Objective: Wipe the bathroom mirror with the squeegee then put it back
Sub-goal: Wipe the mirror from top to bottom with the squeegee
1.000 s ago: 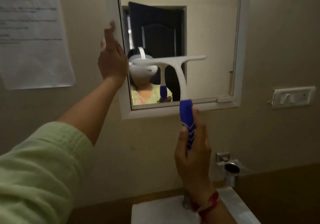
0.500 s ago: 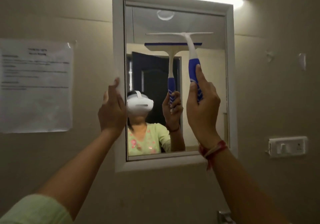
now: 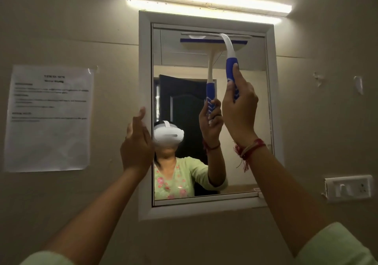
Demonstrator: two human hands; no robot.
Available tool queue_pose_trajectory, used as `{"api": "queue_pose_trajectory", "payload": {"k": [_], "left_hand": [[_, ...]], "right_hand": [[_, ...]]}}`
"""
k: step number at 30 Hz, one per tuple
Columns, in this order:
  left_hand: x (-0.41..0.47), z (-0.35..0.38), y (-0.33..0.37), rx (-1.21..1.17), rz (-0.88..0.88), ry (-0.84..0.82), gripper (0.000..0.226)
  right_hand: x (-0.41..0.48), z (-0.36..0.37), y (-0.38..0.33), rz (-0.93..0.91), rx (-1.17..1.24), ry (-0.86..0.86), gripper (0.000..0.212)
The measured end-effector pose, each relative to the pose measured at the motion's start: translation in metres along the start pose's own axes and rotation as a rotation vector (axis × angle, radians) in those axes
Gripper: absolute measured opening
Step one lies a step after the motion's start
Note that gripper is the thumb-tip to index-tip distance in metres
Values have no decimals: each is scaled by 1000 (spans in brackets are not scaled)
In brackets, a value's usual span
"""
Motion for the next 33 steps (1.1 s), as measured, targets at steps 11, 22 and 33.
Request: {"api": "queue_pose_trajectory", "payload": {"k": [11, 22, 33], "left_hand": [[0, 1, 1, -34, 20, -16, 35], [-1, 0, 1, -49, 18, -25, 36], [1, -2, 0, -57, 31, -28, 37]], "right_hand": [[8, 6, -2, -43, -157, -84, 50], [-13, -8, -3, -65, -257, -113, 53], [-62, -27, 4, -30, -260, -191, 55]]}}
Point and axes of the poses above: each hand's wrist, its own x-axis towards the middle knuckle, its own z-axis out of the palm, y = z × x, the point moved 6 cm from there along x, towards the middle knuckle, and after that the axes turned 7 degrees about x, right-handed, at the moved point
